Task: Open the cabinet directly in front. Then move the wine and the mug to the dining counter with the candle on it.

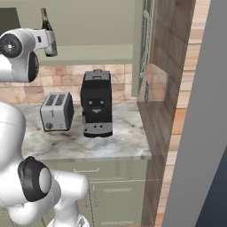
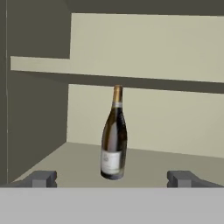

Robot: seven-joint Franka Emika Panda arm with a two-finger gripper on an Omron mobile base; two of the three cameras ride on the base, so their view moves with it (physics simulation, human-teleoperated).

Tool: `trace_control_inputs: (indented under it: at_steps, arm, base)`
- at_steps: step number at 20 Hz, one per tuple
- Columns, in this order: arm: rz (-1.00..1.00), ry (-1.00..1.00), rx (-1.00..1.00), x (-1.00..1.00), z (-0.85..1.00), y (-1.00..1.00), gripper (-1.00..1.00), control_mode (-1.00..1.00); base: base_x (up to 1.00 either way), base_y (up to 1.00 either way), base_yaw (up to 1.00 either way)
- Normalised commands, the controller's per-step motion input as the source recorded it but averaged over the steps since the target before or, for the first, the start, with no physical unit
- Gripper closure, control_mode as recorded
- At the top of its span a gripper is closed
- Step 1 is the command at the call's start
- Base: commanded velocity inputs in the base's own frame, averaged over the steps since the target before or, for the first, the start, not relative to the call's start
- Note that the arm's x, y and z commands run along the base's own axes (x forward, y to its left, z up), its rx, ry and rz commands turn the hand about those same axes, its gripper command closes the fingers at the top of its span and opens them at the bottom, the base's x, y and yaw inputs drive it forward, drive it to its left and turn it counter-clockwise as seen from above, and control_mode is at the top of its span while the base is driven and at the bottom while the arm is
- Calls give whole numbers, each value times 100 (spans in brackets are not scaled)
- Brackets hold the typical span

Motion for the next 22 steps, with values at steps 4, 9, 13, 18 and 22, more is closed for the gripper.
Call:
trace_control_inputs:
  at_steps: [4, 9, 13, 18, 22]
  arm:
    - [0, 0, 0, 1, 12, 2, -100, -100]
    - [-1, 2, 0, 17, 0, 8, -100, -100]
    - [-1, 2, 0, 26, 0, 13, -100, -100]
    - [-2, 0, 0, 27, 0, 12, -100, -100]
    - [-1, 0, 0, 23, 0, 6, -100, -100]
  base:
    - [0, 0, 0]
    - [0, 0, 0]
    - [0, 0, 0]
    - [0, 0, 0]
    - [0, 0, 0]
